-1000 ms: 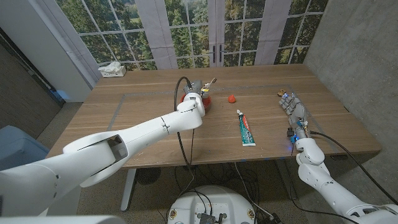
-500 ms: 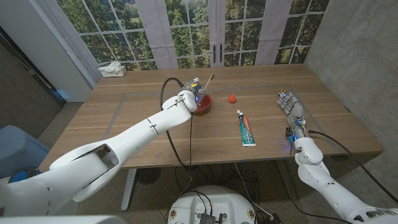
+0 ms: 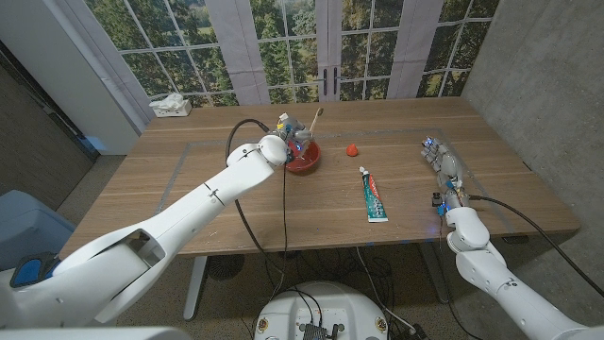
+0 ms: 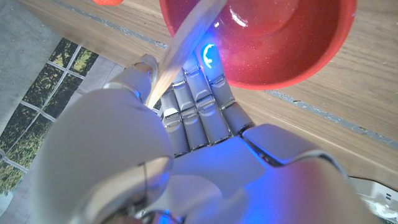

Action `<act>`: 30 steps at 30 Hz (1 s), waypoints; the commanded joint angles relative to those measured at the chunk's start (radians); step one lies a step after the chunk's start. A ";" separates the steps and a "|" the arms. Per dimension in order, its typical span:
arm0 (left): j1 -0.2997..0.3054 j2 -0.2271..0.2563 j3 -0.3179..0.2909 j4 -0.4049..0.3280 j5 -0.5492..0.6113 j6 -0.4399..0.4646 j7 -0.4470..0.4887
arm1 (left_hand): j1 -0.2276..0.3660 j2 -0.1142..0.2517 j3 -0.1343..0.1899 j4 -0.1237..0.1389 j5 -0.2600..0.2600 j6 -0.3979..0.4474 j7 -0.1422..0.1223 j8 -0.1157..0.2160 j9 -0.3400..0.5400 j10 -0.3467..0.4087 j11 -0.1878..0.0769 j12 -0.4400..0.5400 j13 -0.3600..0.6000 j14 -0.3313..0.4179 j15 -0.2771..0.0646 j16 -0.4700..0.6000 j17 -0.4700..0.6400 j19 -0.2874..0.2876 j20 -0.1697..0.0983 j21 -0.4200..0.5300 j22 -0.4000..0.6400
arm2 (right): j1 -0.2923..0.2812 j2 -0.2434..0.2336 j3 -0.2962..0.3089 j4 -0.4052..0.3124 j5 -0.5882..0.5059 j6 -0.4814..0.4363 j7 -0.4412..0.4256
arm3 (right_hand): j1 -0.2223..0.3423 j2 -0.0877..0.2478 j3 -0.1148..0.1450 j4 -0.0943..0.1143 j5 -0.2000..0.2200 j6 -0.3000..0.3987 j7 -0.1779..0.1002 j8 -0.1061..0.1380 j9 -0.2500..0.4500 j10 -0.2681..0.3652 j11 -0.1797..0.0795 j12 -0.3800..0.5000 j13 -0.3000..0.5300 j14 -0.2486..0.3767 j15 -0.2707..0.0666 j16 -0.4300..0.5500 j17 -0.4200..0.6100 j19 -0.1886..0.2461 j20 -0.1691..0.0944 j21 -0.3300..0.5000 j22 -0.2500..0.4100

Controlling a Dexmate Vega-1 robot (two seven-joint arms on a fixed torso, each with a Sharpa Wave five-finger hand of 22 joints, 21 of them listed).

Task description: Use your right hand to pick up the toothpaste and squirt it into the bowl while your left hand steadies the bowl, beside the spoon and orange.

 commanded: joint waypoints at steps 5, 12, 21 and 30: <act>0.050 0.039 -0.072 -0.040 -0.114 -0.096 -0.027 | 0.119 0.113 0.002 0.003 0.007 0.004 0.001 0.002 0.002 0.173 -0.156 -0.004 0.004 0.070 -0.120 0.013 0.015 -0.009 -0.092 0.021 0.002 | -0.095 -0.061 0.010 -0.198 -0.145 -0.096 -0.151 | 0.018 -0.002 0.003 -0.016 0.005 0.009 0.001 0.002 0.002 0.003 -0.003 -0.001 0.002 0.011 0.001 -0.004 0.000 0.007 0.006 0.001 0.001; 0.067 0.047 -0.109 -0.047 -0.189 -0.115 -0.053 | 0.119 0.113 0.004 0.004 0.008 0.006 0.003 0.000 0.001 0.176 -0.155 -0.007 0.003 0.065 -0.120 0.015 0.026 -0.015 -0.093 0.038 0.003 | -0.136 -0.088 0.016 -0.282 -0.207 -0.159 -0.198 | 0.022 -0.005 0.002 -0.023 0.005 0.010 0.001 0.001 0.002 0.003 -0.004 -0.002 0.002 0.013 0.002 -0.005 -0.001 0.008 0.005 0.001 0.002; 0.077 0.061 -0.137 -0.047 -0.272 -0.131 -0.082 | 0.118 0.112 0.005 0.004 0.009 0.009 0.006 -0.003 -0.001 0.177 -0.156 -0.014 -0.002 0.064 -0.121 0.014 0.029 -0.022 -0.095 0.060 0.002 | -0.188 -0.129 0.025 -0.395 -0.280 -0.260 -0.246 | 0.026 -0.006 0.001 -0.030 0.006 0.011 0.000 0.001 0.002 0.005 -0.007 -0.002 0.002 0.014 -0.001 -0.005 -0.001 0.010 0.004 0.001 0.002; 0.047 0.093 -0.139 -0.047 -0.355 -0.103 -0.157 | 0.118 0.111 0.006 0.003 0.011 0.011 0.011 -0.010 -0.005 0.178 -0.148 -0.021 -0.006 0.062 -0.121 0.009 0.027 -0.031 -0.094 0.085 0.000 | -0.246 -0.159 0.036 -0.528 -0.379 -0.390 -0.318 | 0.031 -0.007 0.001 -0.037 0.008 0.013 -0.004 0.001 0.003 0.006 -0.011 -0.002 0.002 0.015 -0.002 -0.006 -0.001 0.011 0.004 0.001 0.002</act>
